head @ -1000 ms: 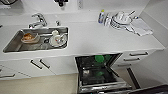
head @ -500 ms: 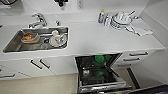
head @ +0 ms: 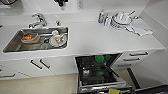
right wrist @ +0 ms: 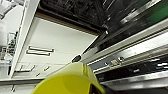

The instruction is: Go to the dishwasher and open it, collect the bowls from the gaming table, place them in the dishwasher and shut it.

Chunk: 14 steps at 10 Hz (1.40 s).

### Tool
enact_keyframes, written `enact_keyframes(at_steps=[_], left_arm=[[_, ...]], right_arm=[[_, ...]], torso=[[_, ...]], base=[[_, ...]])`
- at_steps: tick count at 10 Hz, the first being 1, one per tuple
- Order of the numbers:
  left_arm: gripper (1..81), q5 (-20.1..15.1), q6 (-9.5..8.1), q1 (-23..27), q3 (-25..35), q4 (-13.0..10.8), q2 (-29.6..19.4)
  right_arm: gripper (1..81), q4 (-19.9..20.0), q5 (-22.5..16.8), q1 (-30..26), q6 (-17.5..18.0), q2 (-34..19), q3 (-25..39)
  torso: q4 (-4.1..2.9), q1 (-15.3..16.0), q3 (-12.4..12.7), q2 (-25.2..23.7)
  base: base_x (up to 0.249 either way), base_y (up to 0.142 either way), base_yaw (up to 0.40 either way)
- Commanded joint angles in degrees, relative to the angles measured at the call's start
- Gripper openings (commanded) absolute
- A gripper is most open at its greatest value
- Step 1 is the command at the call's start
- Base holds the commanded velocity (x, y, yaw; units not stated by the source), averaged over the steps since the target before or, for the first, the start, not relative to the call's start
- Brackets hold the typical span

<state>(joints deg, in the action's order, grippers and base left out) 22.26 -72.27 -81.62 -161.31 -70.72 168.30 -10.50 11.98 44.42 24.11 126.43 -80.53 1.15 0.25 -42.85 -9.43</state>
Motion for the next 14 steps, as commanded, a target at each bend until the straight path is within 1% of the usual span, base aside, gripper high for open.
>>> enact_keyframes(at_steps=[1, 3, 5, 7, 8, 12, 13, 14], left_arm=[[81.1, -2.9, -0.16, -2.5, -0.2, -0.5, -0.7], [81.1, -3.0, -0.07, -3.0, -0.3, -0.5, -0.7], [81.1, -3.0, -0.07, -3.7, -0.3, -0.5, -0.6], [81.1, -3.0, -0.07, -3.9, -0.3, -0.5, -0.6], [81.1, -3.1, -0.06, -3.9, -0.3, -0.5, -0.5], [81.1, -3.2, 0.02, -3.9, -0.4, -0.6, -0.2], [81.1, -3.2, 0.02, -3.9, -0.4, -0.6, -0.1], [81.1, -3.1, 0.02, -3.9, -0.4, -0.6, 0.0]], right_arm=[[1.0, 0.8, -4.8, -6.2, 1.4, 3.2, -4.4], [1.0, 0.9, -7.1, -7.8, 2.0, 7.5, -9.9], [1.0, 0.8, -8.6, -11.5, 3.6, 9.5, -12.4], [1.0, 0.8, -9.9, -16.1, 5.2, 9.7, -11.2], [1.0, 0.8, -11.0, -17.7, 5.2, 9.8, -10.5], [1.0, 1.1, -11.9, -20.3, 5.7, 10.5, -10.2], [81.1, 1.2, -12.8, -20.8, 5.9, 10.7, -10.2], [81.1, 0.7, -15.6, -21.1, 6.0, 10.4, -9.5]], torso=[[0.00, 0.0, 0.0, 0.0], [0.00, 0.0, 0.0, 0.0], [0.00, 0.0, 0.0, 0.0], [0.00, 0.0, 0.0, 0.0], [0.00, 0.0, 0.0, 0.0], [0.00, 0.0, 0.0, 0.0], [0.00, 0.0, 0.0, 0.0], [0.00, 0.0, 0.0, 0.0]], base=[[0.000, 0.000, 0.000], [0.000, 0.000, 0.000], [0.000, 0.000, 0.000], [0.000, 0.000, 0.000], [0.000, 0.000, 0.000], [0.000, 0.000, 0.000], [0.000, 0.000, 0.000], [0.000, 0.000, 0.000]])
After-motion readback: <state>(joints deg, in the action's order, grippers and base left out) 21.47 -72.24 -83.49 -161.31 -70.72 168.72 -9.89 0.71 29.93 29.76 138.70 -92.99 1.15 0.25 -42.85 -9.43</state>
